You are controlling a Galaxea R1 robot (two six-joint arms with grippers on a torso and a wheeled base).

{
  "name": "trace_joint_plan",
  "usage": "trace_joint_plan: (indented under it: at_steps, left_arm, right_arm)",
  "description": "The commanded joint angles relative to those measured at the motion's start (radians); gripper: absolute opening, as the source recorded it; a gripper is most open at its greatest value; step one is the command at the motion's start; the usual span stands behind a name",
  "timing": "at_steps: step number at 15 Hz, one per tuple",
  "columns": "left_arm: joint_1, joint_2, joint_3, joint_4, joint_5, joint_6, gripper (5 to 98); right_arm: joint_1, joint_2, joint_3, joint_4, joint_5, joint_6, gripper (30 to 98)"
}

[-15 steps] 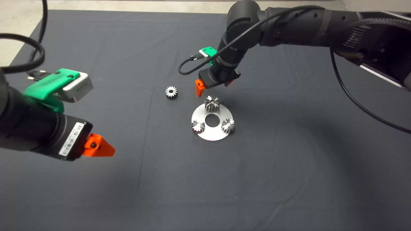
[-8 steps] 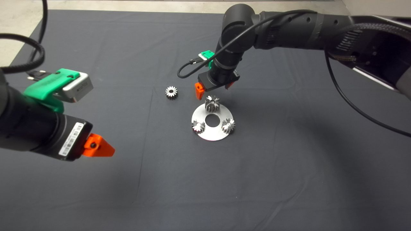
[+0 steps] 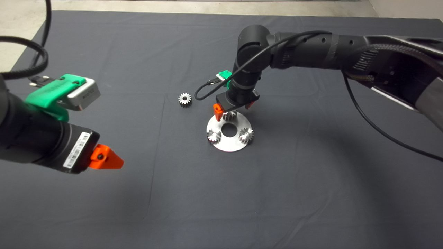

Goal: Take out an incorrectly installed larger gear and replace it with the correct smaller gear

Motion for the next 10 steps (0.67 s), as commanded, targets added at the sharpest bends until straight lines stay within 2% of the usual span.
trace_joint_plan:
  at_steps: [1,10]
  left_arm:
    - [-0.016,-0.001,0.01,-0.013,0.018,0.003,98.2]
    - [-0.016,-0.001,0.01,-0.013,0.013,0.005,98.2]
  right_arm:
    - [0.022,0.005,0.003,-0.014,-0.002,-0.004,97.7]
    - [0.02,0.007,-0.035,-0.023,0.022,-0.008,97.7]
